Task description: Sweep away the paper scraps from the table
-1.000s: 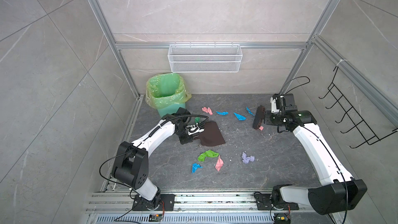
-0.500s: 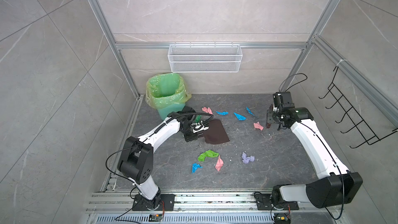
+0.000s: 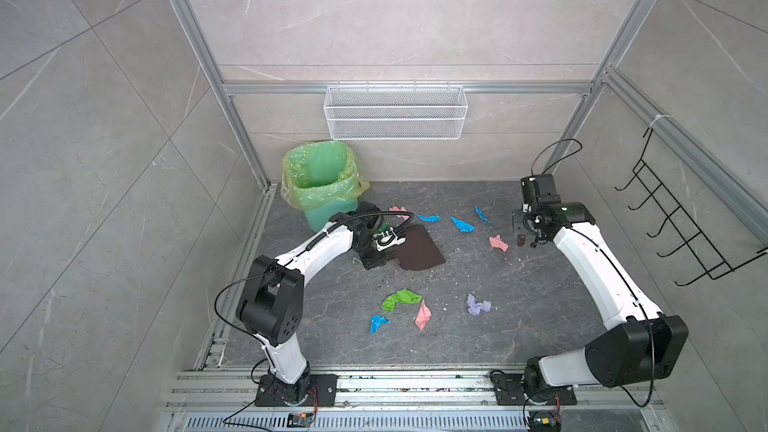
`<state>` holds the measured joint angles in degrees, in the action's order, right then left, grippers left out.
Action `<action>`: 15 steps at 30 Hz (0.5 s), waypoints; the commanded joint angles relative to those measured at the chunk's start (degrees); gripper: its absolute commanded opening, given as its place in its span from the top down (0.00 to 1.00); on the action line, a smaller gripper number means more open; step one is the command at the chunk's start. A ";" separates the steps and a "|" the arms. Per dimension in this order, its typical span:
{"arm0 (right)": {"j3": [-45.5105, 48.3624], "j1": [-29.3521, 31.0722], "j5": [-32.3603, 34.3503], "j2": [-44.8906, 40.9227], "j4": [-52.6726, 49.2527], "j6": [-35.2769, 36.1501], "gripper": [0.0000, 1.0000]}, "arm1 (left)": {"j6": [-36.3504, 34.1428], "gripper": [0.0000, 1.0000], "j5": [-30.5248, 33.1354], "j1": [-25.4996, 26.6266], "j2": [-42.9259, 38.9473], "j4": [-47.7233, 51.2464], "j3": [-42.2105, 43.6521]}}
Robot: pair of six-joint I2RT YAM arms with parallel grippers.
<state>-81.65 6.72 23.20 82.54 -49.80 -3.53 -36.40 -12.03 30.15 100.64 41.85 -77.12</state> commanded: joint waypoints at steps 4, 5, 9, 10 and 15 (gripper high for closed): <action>-1.23 -0.05 1.29 1.30 1.20 2.41 1.00 | -2.52 1.00 0.86 3.44 1.21 2.60 -2.74; -1.30 0.05 1.23 1.35 1.07 2.62 1.00 | -3.05 1.00 1.73 3.72 1.44 2.70 -2.77; -2.04 0.03 0.31 1.95 -0.13 4.80 1.00 | -3.32 1.00 4.00 4.26 2.54 3.13 -3.62; -2.43 0.17 -0.02 2.20 -0.83 5.71 1.00 | -3.61 1.00 4.60 4.35 2.84 3.54 -4.01; -7.56 0.23 -4.16 4.96 -7.05 11.37 1.00 | -2.95 1.00 9.52 5.16 6.23 9.29 -8.80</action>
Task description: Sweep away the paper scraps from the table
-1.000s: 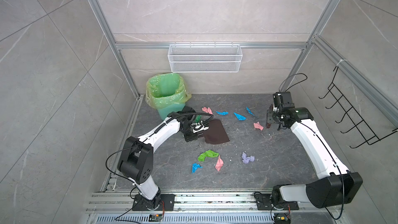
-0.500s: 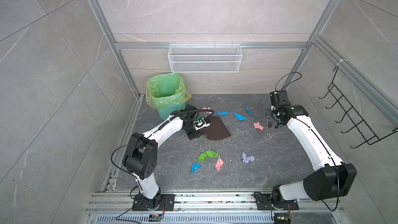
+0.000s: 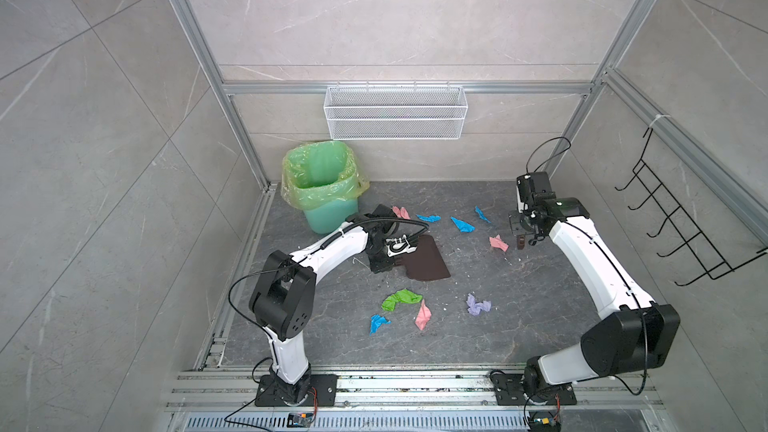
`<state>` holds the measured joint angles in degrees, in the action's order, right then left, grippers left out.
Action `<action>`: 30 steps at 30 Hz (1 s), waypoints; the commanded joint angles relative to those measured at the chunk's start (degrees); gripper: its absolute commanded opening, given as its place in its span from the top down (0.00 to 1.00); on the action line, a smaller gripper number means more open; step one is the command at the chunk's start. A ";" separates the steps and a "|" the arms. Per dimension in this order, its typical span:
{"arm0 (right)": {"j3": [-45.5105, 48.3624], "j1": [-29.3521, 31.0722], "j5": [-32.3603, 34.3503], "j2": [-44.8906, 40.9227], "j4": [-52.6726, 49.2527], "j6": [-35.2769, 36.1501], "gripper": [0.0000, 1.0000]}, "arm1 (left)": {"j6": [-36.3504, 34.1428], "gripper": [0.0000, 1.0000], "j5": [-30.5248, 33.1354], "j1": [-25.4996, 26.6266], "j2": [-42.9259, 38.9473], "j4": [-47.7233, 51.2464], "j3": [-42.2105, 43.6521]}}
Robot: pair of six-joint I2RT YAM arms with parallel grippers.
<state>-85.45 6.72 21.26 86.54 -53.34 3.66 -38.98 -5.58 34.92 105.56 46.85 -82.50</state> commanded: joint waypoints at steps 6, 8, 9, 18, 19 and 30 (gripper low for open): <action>-8.18 0.31 -3.10 4.36 -10.09 9.89 1.00 | 0.66 1.00 5.45 1.34 1.98 5.46 -4.54; -8.78 0.32 -2.96 5.26 -10.59 11.21 1.00 | 0.58 1.00 5.45 1.60 1.67 4.57 -4.12; -9.23 0.31 -2.98 5.77 -11.07 11.56 1.00 | 0.53 1.00 5.62 1.80 1.71 4.33 -4.12; -9.92 2.66 0.27 9.23 -13.47 15.98 1.00 | 0.41 1.00 7.07 2.24 3.11 4.55 -4.51; -9.66 3.39 0.20 9.64 -13.78 16.56 1.00 | 0.36 1.00 7.17 2.31 3.33 4.64 -4.55; -8.92 9.89 -5.17 10.74 -18.54 16.10 1.00 | -0.17 1.00 8.22 2.34 3.24 4.01 -4.12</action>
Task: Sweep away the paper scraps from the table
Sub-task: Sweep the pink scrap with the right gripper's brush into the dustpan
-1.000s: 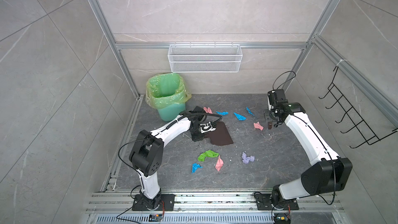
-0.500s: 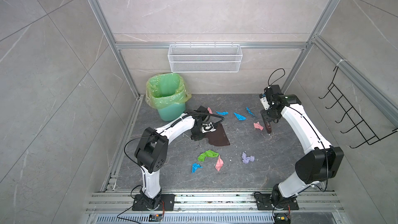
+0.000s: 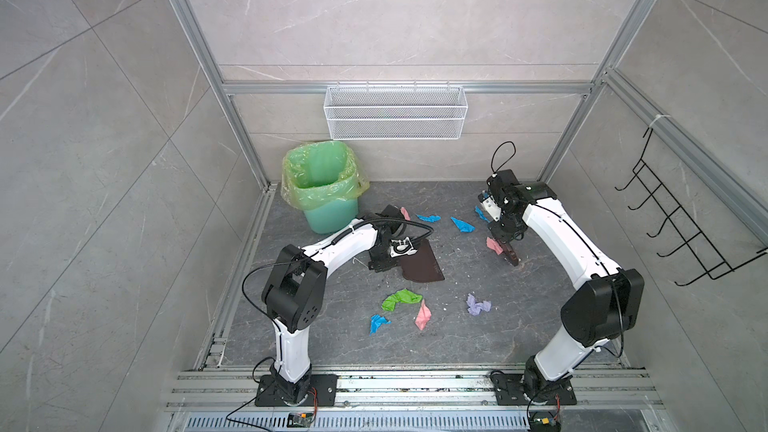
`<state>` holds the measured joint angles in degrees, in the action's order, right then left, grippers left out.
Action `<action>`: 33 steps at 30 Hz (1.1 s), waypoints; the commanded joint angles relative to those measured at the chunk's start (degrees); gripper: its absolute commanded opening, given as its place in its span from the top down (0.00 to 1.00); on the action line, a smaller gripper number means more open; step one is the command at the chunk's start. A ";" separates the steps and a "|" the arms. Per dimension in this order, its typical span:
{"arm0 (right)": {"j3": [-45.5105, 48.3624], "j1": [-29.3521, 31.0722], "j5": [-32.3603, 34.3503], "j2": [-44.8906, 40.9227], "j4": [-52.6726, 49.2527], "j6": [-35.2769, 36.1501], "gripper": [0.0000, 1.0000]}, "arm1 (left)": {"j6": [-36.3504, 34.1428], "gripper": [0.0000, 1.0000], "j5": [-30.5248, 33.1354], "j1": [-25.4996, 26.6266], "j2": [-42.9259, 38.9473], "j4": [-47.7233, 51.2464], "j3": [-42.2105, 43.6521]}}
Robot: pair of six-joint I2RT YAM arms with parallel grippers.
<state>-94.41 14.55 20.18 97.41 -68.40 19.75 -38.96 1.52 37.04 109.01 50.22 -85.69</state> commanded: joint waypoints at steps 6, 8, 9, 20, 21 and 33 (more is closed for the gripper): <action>2.47 5.85 -6.47 -0.40 -4.97 -1.61 1.00 | -0.05 1.00 1.47 0.26 0.59 0.55 -1.32; 2.75 6.83 -7.76 -0.71 -4.87 -2.33 1.00 | -0.53 1.00 1.56 0.26 0.52 0.53 -1.18; 2.82 7.27 -8.93 -1.00 -4.79 -2.60 1.00 | -0.65 1.00 1.56 0.22 0.50 0.63 -1.22; 1.86 11.64 -24.90 -4.33 -2.30 -4.49 1.00 | -0.67 1.00 -0.73 0.23 -0.49 0.87 -1.01; 1.99 11.83 -26.14 -4.81 -1.90 -4.46 1.00 | -0.55 1.00 -0.69 0.23 -0.40 0.89 -1.03; 2.27 12.01 -32.01 -11.64 3.40 -7.16 1.00 | -0.58 1.00 -1.17 0.24 -0.88 0.48 -0.50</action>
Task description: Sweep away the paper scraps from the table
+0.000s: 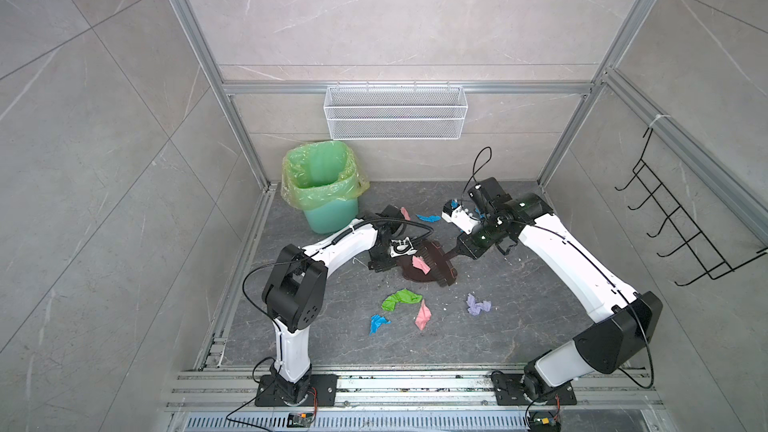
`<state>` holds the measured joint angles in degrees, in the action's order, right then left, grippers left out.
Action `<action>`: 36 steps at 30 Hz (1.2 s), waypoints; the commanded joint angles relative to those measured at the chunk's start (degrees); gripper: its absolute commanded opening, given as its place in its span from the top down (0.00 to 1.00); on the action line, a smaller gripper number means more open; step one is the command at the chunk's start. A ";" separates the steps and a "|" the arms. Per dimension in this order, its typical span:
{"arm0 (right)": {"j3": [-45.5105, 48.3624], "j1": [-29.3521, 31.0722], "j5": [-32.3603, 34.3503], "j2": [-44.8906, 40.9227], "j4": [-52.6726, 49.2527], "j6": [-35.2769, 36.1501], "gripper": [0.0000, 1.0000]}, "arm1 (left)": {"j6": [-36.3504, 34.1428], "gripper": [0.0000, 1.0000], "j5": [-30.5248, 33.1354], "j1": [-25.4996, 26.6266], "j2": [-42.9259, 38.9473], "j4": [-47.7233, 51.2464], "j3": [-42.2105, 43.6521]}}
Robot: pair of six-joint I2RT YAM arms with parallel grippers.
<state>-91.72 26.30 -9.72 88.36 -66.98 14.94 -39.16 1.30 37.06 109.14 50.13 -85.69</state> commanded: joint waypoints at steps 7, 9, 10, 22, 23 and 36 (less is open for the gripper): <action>-2.26 0.24 6.34 -6.09 1.36 -7.73 1.00 | -1.86 1.00 -1.53 0.19 -3.11 -0.76 2.42; -2.93 0.24 11.43 -6.82 0.39 -10.12 1.00 | -2.31 1.00 -2.04 0.21 -3.56 -0.84 2.65; -3.74 0.24 14.75 -6.68 -0.93 -11.56 1.00 | -2.64 1.00 -2.37 0.21 -3.67 -0.77 2.57; -7.76 0.28 37.17 -9.35 -23.19 -28.63 1.00 | -5.96 1.00 -6.46 0.19 -1.42 4.90 -2.26; -7.93 0.23 38.41 -9.02 -25.39 -29.89 1.00 | -6.30 1.00 -6.58 0.25 -1.11 5.35 -2.59; 7.10 0.24 30.98 -13.26 -23.38 -40.97 1.00 | -9.87 1.00 -8.76 0.16 -1.13 5.59 -1.95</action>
<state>-86.02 26.35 22.26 77.60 -89.65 -21.50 -47.16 -4.93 37.04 108.20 54.30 -86.78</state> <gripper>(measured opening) 0.234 0.287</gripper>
